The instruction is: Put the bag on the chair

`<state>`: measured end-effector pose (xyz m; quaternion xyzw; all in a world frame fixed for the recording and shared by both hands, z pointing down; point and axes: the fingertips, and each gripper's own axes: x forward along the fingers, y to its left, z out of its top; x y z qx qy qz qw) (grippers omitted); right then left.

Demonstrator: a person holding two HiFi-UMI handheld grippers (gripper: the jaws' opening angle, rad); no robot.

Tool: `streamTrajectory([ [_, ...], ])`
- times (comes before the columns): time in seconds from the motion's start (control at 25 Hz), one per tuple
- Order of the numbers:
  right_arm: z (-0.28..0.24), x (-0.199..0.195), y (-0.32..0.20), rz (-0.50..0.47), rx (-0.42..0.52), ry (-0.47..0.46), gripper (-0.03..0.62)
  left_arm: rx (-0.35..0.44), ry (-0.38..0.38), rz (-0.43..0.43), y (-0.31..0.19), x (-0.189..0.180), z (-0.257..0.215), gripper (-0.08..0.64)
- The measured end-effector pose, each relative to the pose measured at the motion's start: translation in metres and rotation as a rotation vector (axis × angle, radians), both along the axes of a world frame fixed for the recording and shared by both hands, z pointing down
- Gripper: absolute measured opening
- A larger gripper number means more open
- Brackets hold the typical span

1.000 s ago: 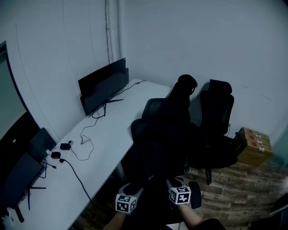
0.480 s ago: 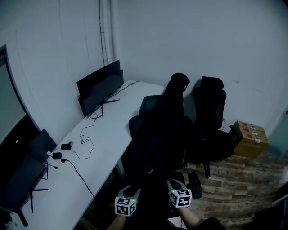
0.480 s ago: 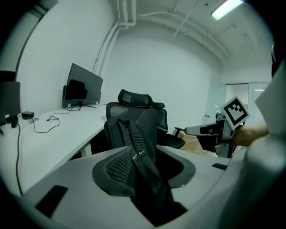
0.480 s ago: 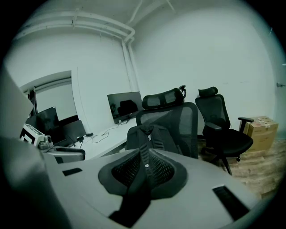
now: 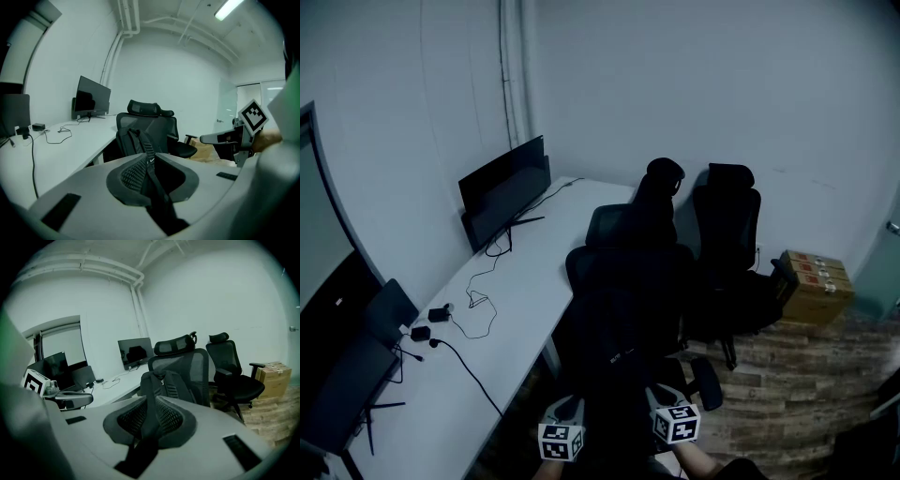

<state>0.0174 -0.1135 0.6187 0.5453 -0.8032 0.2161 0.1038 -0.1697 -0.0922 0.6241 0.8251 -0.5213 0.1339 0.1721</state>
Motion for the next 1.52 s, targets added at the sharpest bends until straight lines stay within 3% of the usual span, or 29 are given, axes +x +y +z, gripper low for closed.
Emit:
streamTrajectory([
  [0.2,-0.003,-0.008,0.019,-0.011,0.018,0.030,0.078,-0.001,0.011,0.004,0.013,-0.005,0.002,0.051],
  [0.76,-0.007,0.003,0.049,-0.002,0.022,0.007,0.061,0.007,-0.005,0.011,0.041,-0.010,0.000,0.034],
  [1.16,-0.007,0.011,0.054,-0.011,0.028,0.039,0.054,0.009,-0.008,0.010,0.043,-0.017,-0.002,0.032],
  [1.52,-0.011,0.010,0.047,-0.015,0.019,0.011,0.051,0.001,0.010,-0.001,0.041,-0.017,-0.002,0.031],
])
